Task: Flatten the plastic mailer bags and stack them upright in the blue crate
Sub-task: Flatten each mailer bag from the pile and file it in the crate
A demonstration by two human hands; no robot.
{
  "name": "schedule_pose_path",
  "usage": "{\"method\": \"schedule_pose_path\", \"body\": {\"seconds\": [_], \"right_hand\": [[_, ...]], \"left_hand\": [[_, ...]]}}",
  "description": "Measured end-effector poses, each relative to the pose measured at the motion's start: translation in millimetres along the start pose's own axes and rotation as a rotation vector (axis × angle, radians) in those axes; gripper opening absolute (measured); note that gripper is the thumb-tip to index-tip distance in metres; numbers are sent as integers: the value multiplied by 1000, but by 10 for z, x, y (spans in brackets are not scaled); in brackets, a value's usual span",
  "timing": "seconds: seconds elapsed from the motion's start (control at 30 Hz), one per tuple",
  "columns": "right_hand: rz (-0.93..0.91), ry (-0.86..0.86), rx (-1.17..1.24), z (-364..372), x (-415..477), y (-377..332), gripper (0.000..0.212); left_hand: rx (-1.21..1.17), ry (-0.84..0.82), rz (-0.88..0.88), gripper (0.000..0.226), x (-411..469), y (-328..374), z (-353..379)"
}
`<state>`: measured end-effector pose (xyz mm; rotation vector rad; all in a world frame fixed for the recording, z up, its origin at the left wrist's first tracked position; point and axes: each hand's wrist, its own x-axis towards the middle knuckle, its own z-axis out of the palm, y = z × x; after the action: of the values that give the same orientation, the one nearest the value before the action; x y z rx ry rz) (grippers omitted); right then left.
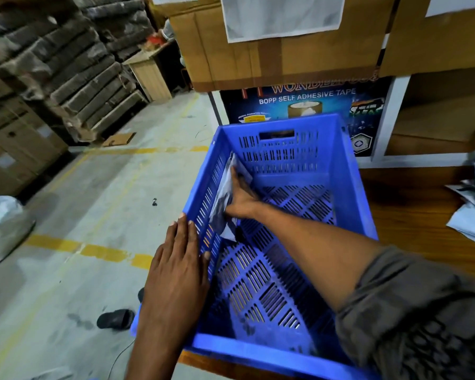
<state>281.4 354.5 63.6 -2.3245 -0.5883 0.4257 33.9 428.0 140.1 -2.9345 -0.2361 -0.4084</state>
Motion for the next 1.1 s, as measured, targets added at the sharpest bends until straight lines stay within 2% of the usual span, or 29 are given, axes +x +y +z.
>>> {"method": "schedule_pose_path", "body": {"seconds": [0.23,0.4,0.47,0.53,0.6,0.7,0.77,0.87,1.1], "right_hand": [[-59,4,-173,-24,-60,27,125],[-80,5,-200,-54,-45,51,127],[-53,33,-3,-36,-6,52,123],[105,168,400,-32,55,27,112],[260,273,674,-63,56,-46,94],[306,245,799,-16,-23,-170,78],[264,242,691,91,-40,-259,72],[187,239,462,199,-50,-340,89],[87,245,257,257,-58,-224,102]], "left_hand": [[14,41,0,65,-16,-10,34],[-9,-3,-20,68,-18,-14,41],[-23,-19,-30,71,-14,-17,34],[-31,-29,-32,73,-17,-12,33],[-40,-39,-34,74,-18,-7,17],[-60,-65,-41,77,-17,4,-12],[-54,-69,-44,75,-14,4,-11],[-29,-29,-27,68,-14,-11,4],[-18,8,-8,68,-11,-17,20]]}}
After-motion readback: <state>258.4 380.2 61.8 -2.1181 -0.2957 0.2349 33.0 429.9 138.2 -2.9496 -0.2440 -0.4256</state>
